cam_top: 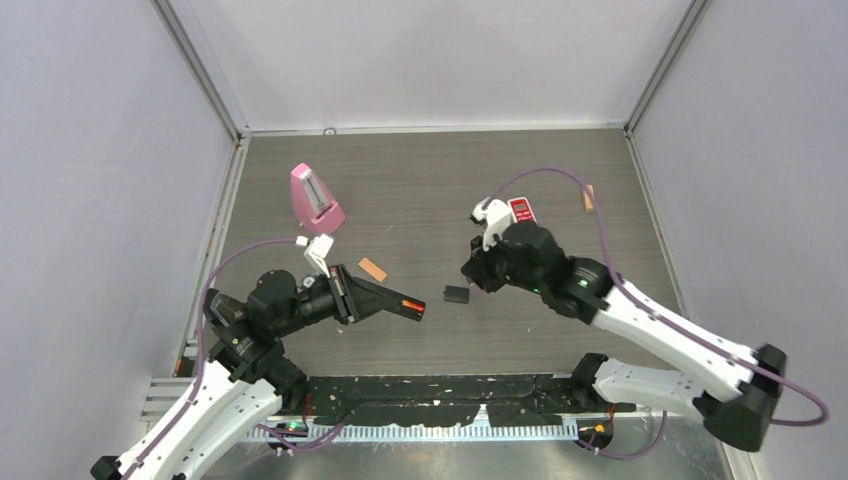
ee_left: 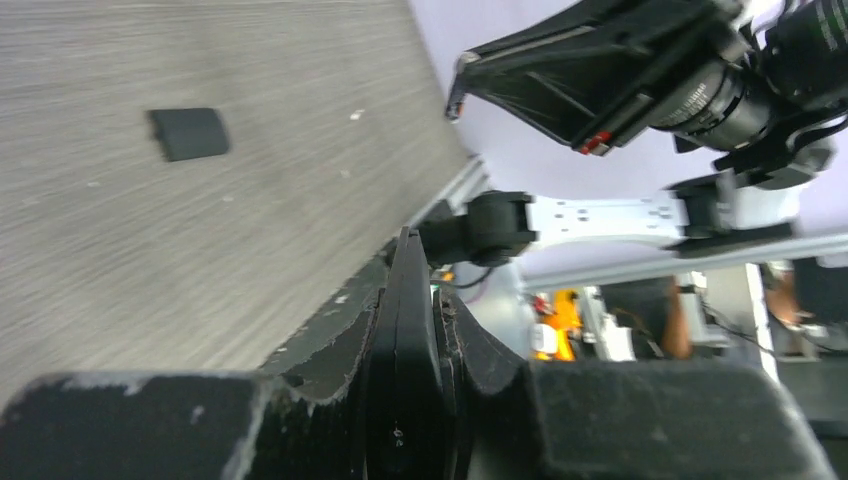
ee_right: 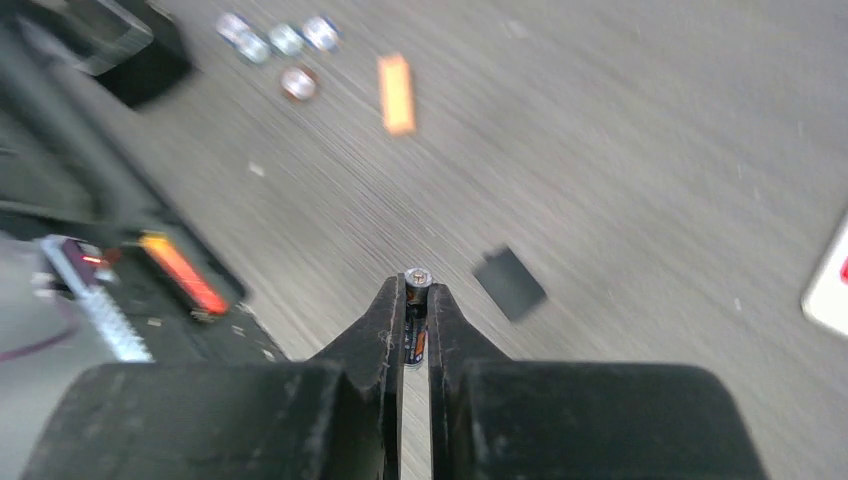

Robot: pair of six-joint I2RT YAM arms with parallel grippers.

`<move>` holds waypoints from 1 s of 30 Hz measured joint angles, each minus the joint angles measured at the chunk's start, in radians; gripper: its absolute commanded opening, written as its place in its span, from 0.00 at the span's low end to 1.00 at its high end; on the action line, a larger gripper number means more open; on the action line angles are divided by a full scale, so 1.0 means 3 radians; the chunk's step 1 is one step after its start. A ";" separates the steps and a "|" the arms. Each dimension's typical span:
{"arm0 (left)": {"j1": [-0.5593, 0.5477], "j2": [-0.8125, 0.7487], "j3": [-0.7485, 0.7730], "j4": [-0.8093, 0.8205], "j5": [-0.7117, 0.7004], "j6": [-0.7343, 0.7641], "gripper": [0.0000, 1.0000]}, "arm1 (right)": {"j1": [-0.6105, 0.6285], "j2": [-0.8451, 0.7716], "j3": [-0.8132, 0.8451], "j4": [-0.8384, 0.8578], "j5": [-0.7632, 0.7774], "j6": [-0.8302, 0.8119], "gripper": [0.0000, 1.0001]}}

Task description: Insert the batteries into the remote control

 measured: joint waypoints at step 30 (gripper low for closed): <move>0.0000 0.0258 -0.0052 0.0832 0.0596 -0.1048 0.00 | 0.1504 0.0037 0.0540 0.0270 0.0132 -0.0547 0.05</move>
